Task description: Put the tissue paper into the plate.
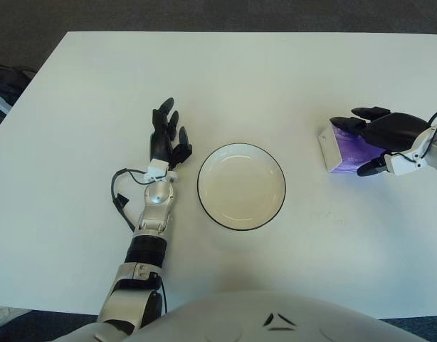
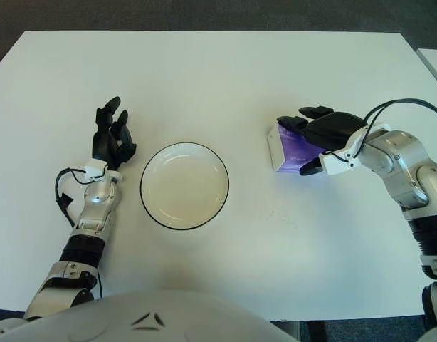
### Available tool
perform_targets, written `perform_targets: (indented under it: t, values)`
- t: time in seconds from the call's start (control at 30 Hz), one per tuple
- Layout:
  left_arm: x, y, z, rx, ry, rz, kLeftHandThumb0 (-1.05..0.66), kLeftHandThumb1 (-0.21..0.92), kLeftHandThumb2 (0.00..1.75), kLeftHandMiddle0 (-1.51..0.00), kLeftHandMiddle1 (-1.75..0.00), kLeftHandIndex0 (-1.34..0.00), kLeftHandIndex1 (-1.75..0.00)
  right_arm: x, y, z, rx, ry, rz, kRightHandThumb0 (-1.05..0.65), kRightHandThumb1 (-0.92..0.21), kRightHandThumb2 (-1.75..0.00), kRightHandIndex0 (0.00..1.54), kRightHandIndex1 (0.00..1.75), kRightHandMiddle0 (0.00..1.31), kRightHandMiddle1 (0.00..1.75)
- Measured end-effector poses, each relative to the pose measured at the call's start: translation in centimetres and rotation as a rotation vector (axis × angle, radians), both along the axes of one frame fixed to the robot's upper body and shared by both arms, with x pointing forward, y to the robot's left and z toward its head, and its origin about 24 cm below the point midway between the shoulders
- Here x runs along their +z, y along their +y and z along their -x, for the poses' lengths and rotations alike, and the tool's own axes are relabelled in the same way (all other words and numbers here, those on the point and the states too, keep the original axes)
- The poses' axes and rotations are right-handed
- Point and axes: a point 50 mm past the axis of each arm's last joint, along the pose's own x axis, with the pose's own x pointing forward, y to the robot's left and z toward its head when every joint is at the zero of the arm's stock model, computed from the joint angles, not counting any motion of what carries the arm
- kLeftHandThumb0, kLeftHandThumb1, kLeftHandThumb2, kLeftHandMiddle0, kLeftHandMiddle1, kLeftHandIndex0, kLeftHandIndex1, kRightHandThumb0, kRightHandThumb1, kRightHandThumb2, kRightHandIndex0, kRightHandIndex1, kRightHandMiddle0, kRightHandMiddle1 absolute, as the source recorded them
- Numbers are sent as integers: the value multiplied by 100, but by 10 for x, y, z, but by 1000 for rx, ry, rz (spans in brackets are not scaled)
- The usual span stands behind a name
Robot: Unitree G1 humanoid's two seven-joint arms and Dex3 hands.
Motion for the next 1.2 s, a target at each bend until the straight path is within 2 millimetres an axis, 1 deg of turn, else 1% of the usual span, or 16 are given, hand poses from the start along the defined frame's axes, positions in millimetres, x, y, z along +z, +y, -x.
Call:
perform_targets:
  t: [0.47, 0.73, 1.2]
  values:
    - [0, 2, 0, -4, -2, 7, -65, 92, 78, -43, -1, 0, -74, -10, -7, 4, -46, 7, -17, -105, -92, -41, 0, 0, 0, 0]
    - [0, 2, 0, -6, -2, 8, -66, 92, 79, -42, 0, 0, -70, -12, -11, 4, -68, -9, -26, -105, -92, -37, 0, 0, 0, 0]
    - [0, 3, 0, -6, -2, 7, -65, 92, 80, -42, -1, 0, -72, -24, -16, 0, -107, -18, -55, -105, -92, -35, 0, 0, 0, 0]
